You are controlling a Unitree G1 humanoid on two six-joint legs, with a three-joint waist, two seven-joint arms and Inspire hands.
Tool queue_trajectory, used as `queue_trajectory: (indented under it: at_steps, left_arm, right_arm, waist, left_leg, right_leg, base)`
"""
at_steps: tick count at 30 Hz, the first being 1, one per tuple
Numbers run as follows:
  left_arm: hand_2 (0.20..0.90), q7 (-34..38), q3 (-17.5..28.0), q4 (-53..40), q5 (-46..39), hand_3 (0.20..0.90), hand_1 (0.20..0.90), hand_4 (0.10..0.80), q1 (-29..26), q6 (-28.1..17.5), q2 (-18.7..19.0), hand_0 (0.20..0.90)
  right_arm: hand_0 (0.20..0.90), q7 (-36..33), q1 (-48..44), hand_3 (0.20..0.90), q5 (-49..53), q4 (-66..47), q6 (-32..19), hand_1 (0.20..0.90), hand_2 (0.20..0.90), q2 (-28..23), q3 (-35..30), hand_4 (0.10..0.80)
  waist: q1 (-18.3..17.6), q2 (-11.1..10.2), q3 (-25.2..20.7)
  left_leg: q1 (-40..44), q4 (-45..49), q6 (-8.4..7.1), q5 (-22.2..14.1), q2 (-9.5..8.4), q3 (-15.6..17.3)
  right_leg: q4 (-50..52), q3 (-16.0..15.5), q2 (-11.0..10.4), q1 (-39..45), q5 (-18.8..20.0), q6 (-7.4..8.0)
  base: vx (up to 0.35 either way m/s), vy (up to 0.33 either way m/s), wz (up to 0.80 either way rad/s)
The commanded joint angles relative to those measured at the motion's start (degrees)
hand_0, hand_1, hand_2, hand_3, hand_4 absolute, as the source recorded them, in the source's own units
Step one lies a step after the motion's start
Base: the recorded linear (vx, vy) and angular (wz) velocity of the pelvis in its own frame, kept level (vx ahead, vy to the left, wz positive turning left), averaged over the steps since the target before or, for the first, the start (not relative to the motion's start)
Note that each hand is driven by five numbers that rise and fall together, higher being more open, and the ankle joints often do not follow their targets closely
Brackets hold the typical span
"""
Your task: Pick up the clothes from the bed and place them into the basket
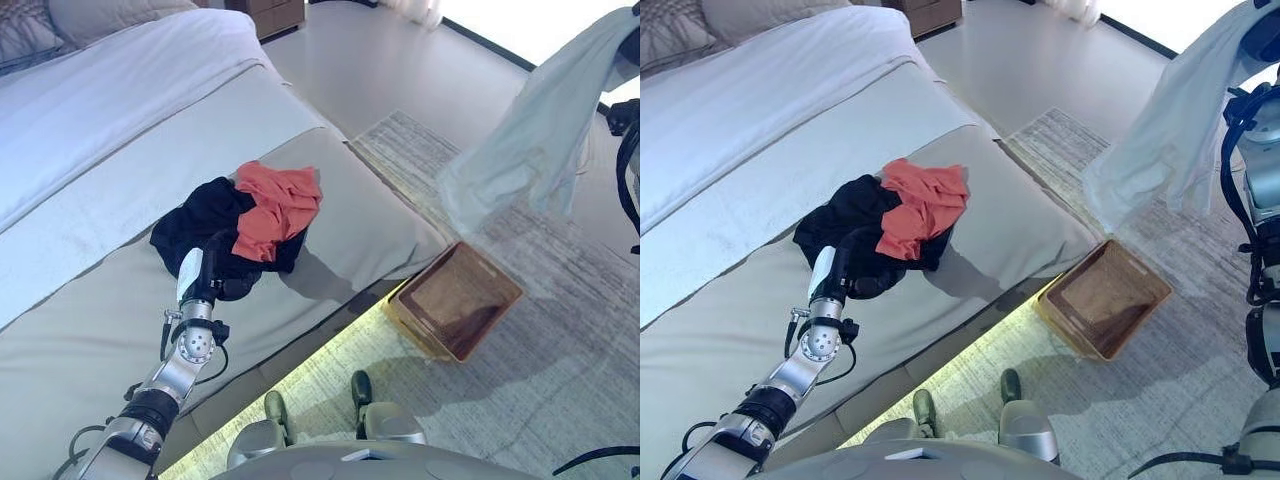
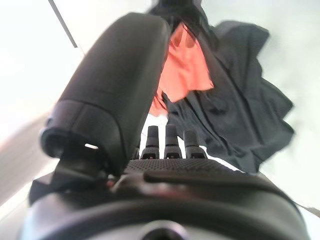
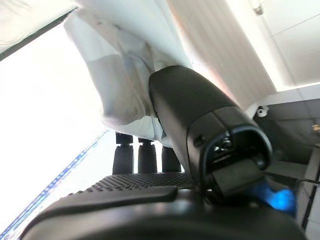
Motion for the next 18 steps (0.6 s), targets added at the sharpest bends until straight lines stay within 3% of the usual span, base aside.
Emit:
queue_trajectory:
  at_steps: [1, 18]
  left_arm:
    - [0.900, 1.6, -3.5, 0.9, 2.7, 0.900, 0.900, 0.800, -4.3, -3.6, 1.5, 0.900]
    - [0.900, 1.9, -2.9, 2.0, 3.0, 0.900, 0.900, 0.800, -7.4, -2.3, -0.1, 0.900]
  right_arm:
    - [0.300, 0.5, -1.6, 0.200, -1.7, -2.5, -3.1, 0.300, 0.300, -4.7, -0.9, 0.100]
    - [0.300, 8.3, 11.1, 0.200, -4.8, 3.1, -4.8, 0.300, 0.300, 4.5, -3.4, 0.100]
  waist:
    - [0.9, -2.2, -8.2]
    - [-1.9, 0.0, -5.8]
  left_leg:
    - [1.6, 0.2, -2.48, -6.8, 3.04, 0.5]
    - [1.4, 0.2, -2.56, -6.2, 3.15, 2.6]
  right_leg:
    - [0.3, -0.1, -2.4, 0.1, -1.8, 2.43]
    - [0.5, 1.4, -1.8, -1.7, -1.0, 2.06]
  base:
    - [-0.045, -0.019, -0.11]
    - [-0.044, -0.022, -0.06]
